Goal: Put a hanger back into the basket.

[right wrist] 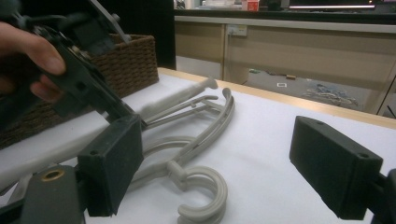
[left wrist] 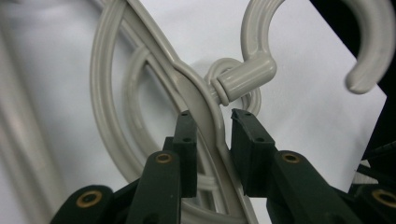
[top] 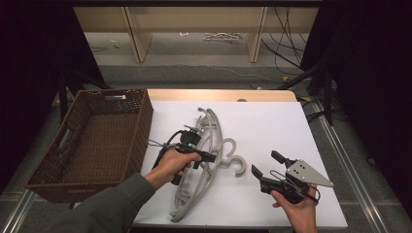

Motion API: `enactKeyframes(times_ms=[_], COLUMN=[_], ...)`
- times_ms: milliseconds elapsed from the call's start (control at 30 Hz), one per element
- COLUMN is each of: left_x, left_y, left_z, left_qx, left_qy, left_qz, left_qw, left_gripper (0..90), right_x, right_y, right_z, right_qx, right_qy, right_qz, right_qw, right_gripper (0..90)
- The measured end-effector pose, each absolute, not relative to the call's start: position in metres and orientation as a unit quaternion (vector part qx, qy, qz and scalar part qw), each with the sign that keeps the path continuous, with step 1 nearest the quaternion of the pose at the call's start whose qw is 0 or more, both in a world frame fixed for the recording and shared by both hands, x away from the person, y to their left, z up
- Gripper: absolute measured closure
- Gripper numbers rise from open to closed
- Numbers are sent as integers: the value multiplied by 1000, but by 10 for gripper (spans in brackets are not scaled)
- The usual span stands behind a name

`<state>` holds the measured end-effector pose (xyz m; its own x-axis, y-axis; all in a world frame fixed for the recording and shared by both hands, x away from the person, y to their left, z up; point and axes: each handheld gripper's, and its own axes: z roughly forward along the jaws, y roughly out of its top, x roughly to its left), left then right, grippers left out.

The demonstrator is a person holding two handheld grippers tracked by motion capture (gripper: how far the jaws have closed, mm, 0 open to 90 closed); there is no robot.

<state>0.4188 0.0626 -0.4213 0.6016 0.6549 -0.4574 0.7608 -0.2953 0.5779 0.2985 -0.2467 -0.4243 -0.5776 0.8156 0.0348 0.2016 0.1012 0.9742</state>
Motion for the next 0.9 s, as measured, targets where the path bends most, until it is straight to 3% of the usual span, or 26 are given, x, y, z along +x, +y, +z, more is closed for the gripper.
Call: enactKeyframes(times_ms=[400,900], left_x=[411,409], left_y=[125,141], left_z=[-392,-361], left_qx=[772,767], left_qy=[452,430], left_qz=[-60,-47], left_qw=[444,475], left_gripper=[804,807], right_x=[300,300], right_y=[-245,-245], right_z=[-425,-425], right_qx=[367,370], right_qy=[688,692], right_qz=[563,556], right_qw=[273,274], right_gripper=[186,186])
